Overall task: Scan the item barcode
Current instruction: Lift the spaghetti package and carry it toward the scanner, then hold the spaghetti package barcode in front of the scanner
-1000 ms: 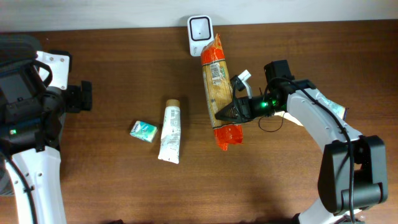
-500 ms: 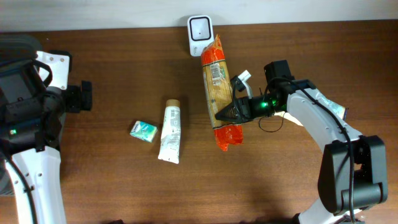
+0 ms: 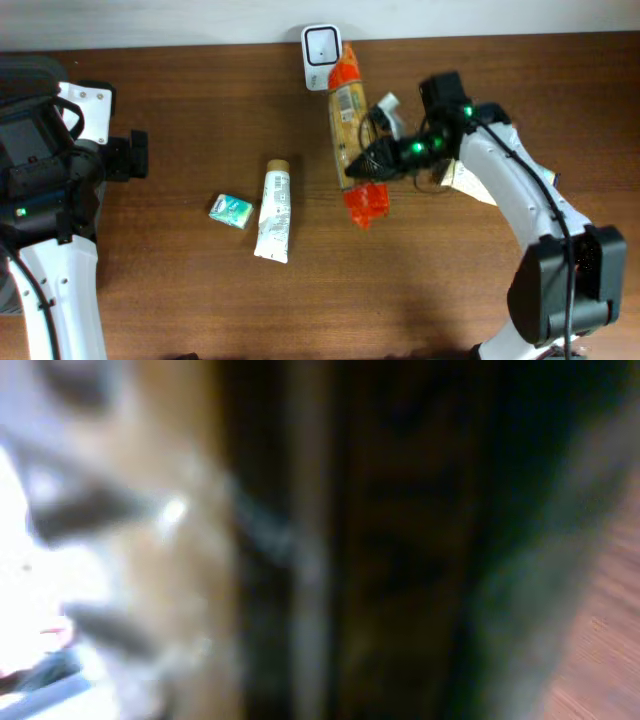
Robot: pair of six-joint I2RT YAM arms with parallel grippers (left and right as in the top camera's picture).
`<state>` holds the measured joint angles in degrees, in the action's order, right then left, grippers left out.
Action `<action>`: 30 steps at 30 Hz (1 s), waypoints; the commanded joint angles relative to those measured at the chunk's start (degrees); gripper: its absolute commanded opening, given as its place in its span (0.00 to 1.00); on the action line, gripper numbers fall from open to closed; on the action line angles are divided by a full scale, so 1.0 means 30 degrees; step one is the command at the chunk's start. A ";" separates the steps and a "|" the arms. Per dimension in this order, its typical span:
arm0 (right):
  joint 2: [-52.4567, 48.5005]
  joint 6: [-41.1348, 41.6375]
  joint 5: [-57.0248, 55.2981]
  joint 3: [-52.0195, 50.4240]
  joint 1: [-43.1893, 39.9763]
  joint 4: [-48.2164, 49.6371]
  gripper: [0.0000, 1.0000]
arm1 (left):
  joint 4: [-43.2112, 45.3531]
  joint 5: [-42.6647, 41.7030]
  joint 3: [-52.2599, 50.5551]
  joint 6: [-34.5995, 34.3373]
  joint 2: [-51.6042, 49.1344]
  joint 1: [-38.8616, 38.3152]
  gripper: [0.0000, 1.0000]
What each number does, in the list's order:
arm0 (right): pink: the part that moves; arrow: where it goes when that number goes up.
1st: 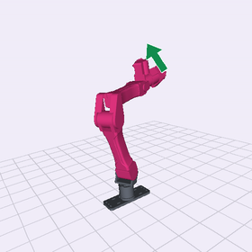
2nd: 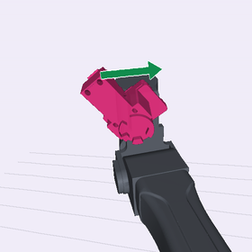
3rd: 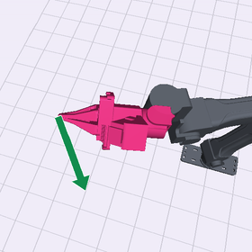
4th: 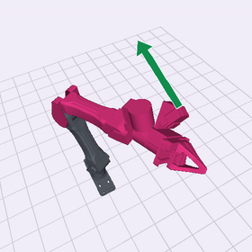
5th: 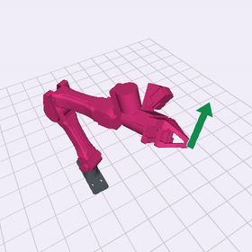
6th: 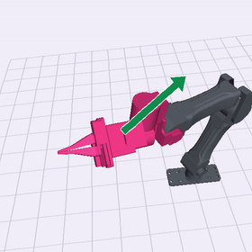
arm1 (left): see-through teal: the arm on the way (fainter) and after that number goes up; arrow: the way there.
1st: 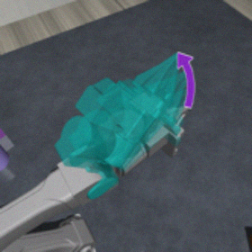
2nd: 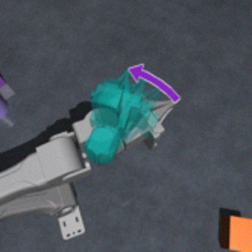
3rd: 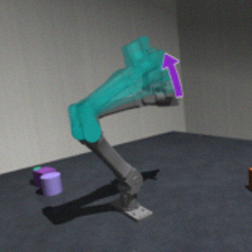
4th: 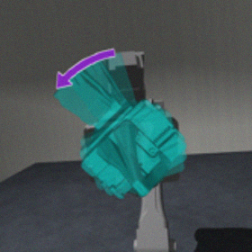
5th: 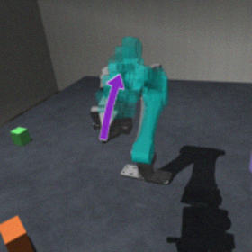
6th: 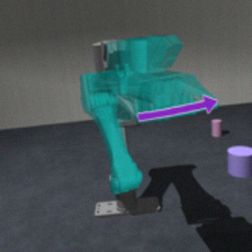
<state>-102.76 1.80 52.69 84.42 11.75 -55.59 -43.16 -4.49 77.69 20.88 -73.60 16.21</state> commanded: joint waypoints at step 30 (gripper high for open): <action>-1.2735 -1.5948 -4.0202 0.9216 0.5195 2.0837 0.04 | 0.0044 -0.0197 0.0080 0.0284 -0.0015 0.0066 0.99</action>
<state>-143.11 -47.97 -65.30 110.32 27.09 5.23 -43.13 -4.49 77.69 20.88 -73.60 16.21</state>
